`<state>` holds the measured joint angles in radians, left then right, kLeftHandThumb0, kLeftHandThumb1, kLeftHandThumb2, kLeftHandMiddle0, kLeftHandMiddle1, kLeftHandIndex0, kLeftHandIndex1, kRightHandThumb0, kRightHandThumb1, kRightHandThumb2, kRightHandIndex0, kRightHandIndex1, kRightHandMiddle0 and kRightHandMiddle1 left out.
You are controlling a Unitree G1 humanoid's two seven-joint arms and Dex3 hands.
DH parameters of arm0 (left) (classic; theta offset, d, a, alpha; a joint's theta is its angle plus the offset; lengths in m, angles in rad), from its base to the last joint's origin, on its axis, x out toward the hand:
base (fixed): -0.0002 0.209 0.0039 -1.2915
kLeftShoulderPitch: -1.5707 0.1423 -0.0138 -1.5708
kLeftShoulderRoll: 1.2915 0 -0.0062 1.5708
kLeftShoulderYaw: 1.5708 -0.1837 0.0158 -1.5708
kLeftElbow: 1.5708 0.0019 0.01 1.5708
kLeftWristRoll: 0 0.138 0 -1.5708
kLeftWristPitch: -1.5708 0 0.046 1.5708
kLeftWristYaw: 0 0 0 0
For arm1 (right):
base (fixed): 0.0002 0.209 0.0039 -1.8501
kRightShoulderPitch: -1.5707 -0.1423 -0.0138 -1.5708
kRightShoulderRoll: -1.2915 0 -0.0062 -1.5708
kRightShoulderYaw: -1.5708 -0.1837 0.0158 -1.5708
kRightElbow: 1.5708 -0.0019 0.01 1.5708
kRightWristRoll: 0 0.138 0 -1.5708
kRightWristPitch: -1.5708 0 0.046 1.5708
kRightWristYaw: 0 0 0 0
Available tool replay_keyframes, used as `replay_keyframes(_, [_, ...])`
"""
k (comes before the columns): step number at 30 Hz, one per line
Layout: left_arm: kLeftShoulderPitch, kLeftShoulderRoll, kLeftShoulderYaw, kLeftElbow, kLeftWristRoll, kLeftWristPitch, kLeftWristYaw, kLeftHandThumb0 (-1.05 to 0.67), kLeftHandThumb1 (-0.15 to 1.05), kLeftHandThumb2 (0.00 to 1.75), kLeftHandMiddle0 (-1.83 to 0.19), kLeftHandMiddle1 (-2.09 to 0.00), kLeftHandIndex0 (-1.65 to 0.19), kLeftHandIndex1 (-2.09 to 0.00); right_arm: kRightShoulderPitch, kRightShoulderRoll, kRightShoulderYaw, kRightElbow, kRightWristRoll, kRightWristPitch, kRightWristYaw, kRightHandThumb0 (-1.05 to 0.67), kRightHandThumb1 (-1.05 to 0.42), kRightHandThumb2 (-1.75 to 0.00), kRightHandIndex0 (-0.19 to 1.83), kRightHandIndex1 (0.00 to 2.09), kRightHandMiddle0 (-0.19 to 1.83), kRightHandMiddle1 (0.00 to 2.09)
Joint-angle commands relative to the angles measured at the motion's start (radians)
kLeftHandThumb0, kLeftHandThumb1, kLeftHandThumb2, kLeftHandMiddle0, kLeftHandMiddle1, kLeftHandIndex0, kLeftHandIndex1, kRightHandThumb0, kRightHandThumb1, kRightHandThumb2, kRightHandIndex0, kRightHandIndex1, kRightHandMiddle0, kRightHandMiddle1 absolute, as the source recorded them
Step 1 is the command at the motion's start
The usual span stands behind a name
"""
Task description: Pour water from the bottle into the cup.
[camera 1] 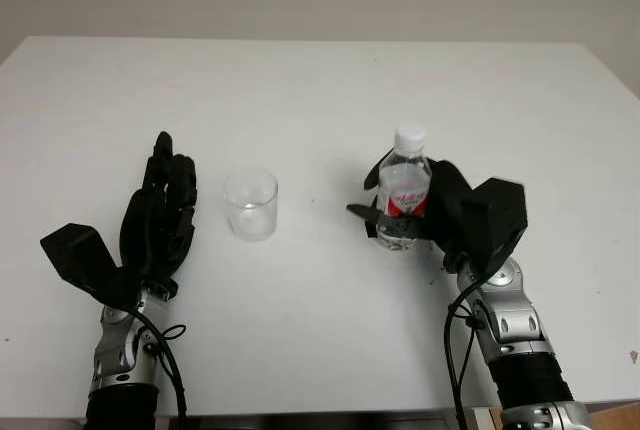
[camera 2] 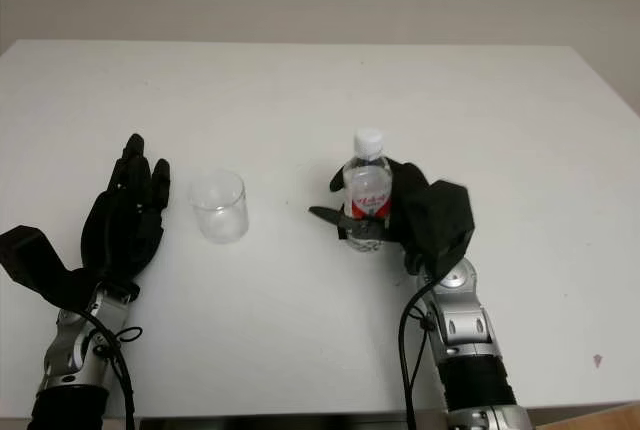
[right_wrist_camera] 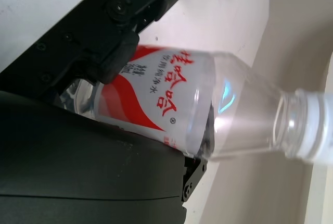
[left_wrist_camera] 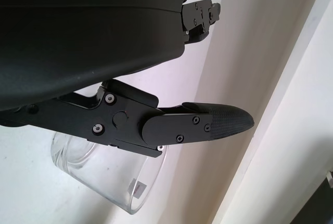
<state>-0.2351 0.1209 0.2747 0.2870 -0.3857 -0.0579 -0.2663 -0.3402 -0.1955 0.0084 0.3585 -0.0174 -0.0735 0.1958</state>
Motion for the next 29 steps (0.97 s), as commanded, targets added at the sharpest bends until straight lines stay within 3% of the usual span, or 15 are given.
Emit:
replay_keyframes(1, [0.008,0.011,0.005,-0.02,-0.002,0.001,-0.008,-0.71,1.05,0.4,0.15,-0.05,0.15,-0.05,0.021,-0.039,0.027,0.073,-0.032,-0.015,0.036,-0.48,-0.98,-0.06,-0.1,1.37,-0.1,1.53])
replay_keyframes(2, [0.009,0.01,0.006,-0.021,-0.003,0.001,-0.009,-0.71,1.05,0.4,0.15,-0.05,0.15,-0.05,0.015,-0.052,0.034,0.09,-0.041,-0.032,0.056,-0.56,-0.95,-0.05,-0.15,0.77,-0.15,0.98])
replay_keyframes(3, [0.009,0.01,0.007,-0.021,-0.004,0.002,-0.009,-0.71,1.05,0.4,0.15,-0.05,0.15,-0.05,0.012,-0.061,0.037,0.104,-0.044,-0.041,0.072,-0.6,-0.94,-0.05,-0.16,0.48,-0.17,0.7])
replay_keyframes(5, [0.008,0.01,0.009,-0.02,-0.002,0.003,-0.008,-0.71,1.05,0.4,0.15,-0.05,0.15,-0.05,0.009,-0.07,0.033,0.125,-0.039,-0.052,0.095,-0.67,-0.92,-0.05,-0.18,0.12,-0.19,0.31])
replay_keyframes(8, [0.006,0.011,0.012,-0.015,-0.007,0.003,-0.014,-0.71,1.05,0.39,0.15,-0.05,0.15,-0.05,0.011,-0.074,0.027,0.149,-0.033,-0.075,0.11,-0.73,-0.91,-0.05,-0.19,0.01,-0.19,0.07])
replay_keyframes(19, [0.001,0.019,0.01,-0.03,0.002,0.023,0.004,-0.71,1.05,0.39,0.14,-0.06,0.13,-0.06,0.055,-0.039,-0.038,0.171,0.033,-0.135,0.057,-0.85,-0.93,-0.06,-0.19,0.0,-0.19,0.0])
replay_keyframes(29, [-0.004,0.023,0.008,-0.026,0.006,0.026,0.004,-0.71,1.05,0.4,0.14,-0.05,0.14,-0.06,0.108,-0.049,-0.038,0.088,0.052,-0.181,0.099,-0.96,-0.94,-0.06,-0.19,0.0,-0.19,0.0])
